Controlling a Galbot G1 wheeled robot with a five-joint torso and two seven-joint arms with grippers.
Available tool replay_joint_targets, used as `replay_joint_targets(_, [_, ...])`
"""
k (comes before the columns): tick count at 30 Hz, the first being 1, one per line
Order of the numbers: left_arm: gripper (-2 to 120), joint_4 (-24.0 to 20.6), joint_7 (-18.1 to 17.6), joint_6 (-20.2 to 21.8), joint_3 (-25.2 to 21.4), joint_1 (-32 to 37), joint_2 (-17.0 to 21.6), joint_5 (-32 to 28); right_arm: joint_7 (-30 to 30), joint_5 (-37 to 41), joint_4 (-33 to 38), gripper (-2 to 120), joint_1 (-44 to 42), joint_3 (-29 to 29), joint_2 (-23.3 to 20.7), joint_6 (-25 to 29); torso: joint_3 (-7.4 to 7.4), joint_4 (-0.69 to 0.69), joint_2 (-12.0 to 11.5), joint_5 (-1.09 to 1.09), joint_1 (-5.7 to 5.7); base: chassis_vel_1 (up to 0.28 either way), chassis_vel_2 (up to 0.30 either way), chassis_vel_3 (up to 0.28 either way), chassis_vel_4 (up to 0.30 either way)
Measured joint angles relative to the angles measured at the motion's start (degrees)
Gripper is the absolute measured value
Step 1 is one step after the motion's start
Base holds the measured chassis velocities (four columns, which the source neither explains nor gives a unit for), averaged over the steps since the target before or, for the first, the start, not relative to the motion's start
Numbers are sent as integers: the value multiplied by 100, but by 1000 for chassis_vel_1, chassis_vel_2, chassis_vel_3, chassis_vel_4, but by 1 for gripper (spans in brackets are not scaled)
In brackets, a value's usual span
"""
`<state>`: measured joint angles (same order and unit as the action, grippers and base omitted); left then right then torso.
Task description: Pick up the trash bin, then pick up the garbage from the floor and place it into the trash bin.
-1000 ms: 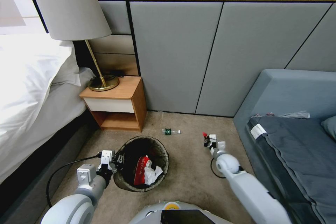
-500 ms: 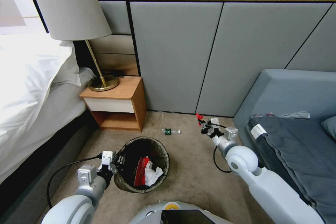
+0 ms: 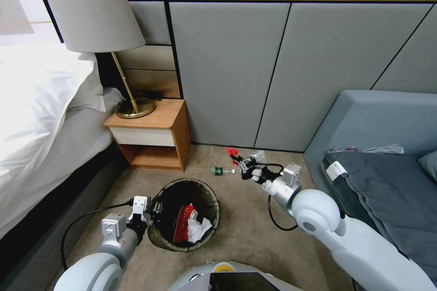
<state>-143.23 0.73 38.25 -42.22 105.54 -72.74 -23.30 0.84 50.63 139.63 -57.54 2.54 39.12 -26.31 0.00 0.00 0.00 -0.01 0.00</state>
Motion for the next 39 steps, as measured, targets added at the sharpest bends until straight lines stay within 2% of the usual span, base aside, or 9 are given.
replay_joint_targets(5, [6,0,10,3,33,-12,-9,23,-690,-108,55,0,289,-315,-62,-79,0,0,0,0,0,0,0,0,0])
replay_joint_targets(14, [6,0,13,4,24,-15,30,42,-1039,-303,-91,0,683,-961,150,-189,0,1,0,1,0,0,0,0,0])
replay_joint_targets(24, [6,0,84,6,43,-34,-22,144,-1041,-454,-163,0,884,-1511,243,-284,0,0,0,0,0,0,0,0,0])
replay_joint_targets(30, [6,0,92,11,52,-56,-26,151,-770,-554,-351,0,1132,-1910,458,-399,0,0,0,0,0,0,0,0,0])
replay_joint_targets(39, [6,0,100,17,56,-55,-17,154,-634,-562,-396,3,1269,-2155,519,-484,0,0,0,1,0,0,0,0,0])
